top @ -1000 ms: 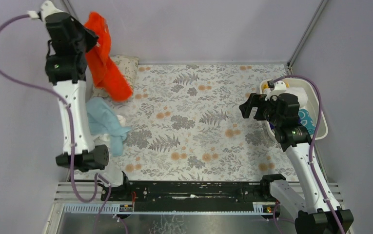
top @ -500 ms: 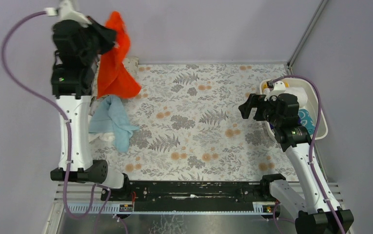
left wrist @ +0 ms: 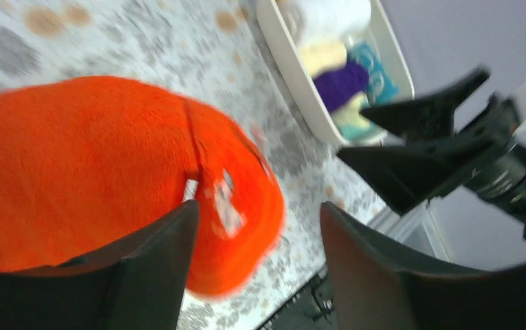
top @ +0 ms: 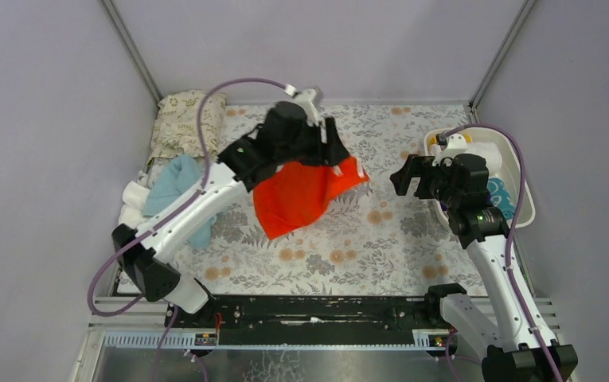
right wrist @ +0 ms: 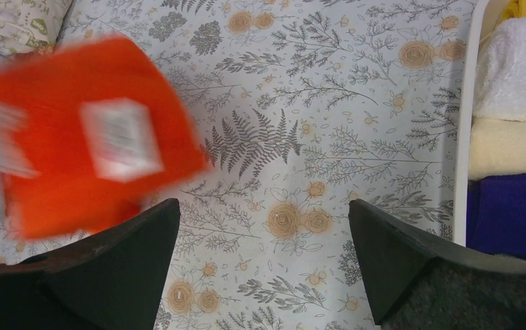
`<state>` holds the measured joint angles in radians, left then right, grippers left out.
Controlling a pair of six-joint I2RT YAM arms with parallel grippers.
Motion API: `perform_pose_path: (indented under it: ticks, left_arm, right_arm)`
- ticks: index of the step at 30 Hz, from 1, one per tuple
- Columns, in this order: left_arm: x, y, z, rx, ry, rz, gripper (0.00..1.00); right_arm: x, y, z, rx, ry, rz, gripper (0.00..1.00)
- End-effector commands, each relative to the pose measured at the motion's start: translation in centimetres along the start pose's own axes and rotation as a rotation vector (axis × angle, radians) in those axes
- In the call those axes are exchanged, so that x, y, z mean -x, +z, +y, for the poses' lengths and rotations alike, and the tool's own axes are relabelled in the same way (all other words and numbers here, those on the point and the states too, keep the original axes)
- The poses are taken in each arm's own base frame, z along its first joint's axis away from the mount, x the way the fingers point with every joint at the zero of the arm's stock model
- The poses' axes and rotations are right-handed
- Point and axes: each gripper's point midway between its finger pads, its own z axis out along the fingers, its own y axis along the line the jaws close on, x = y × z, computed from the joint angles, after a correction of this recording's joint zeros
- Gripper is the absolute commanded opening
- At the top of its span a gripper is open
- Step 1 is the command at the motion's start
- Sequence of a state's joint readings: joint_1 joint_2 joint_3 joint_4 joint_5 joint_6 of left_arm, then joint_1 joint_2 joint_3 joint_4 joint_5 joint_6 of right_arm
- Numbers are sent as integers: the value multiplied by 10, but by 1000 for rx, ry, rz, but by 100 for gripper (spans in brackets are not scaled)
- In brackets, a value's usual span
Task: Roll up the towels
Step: Place the towel at the center of the board, then fold the towel at the center of the board.
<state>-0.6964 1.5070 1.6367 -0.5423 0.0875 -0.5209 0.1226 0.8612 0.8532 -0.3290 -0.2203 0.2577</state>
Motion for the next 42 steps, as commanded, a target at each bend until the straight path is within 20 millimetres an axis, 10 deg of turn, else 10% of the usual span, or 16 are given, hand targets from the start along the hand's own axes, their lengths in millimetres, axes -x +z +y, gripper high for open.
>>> perform_pose_path:
  ticks: [1, 6, 17, 27, 34, 42]
  left_arm:
    - [-33, 24, -30, -64, -5, 27, 70]
    - [-65, 20, 3, 39, -32, 64, 79]
    - [-187, -10, 181, 452, -273, 273, 75]
    - [-234, 27, 229, 601, -299, 436, 67]
    - [-292, -28, 287, 806, -501, 538, 64]
    - [-255, -61, 292, 820, -522, 450, 74]
  right_arm:
    - [9, -4, 1, -13, -7, -27, 99]
    - [1, 2, -1, -29, 39, 18, 99]
    - [-59, 21, -11, -47, 126, 250, 100]
    - [-113, 41, -20, -91, 172, 462, 100]
    - [-128, 57, -14, -90, 149, 506, 100]
    - [-96, 82, -6, -49, 39, 456, 99]
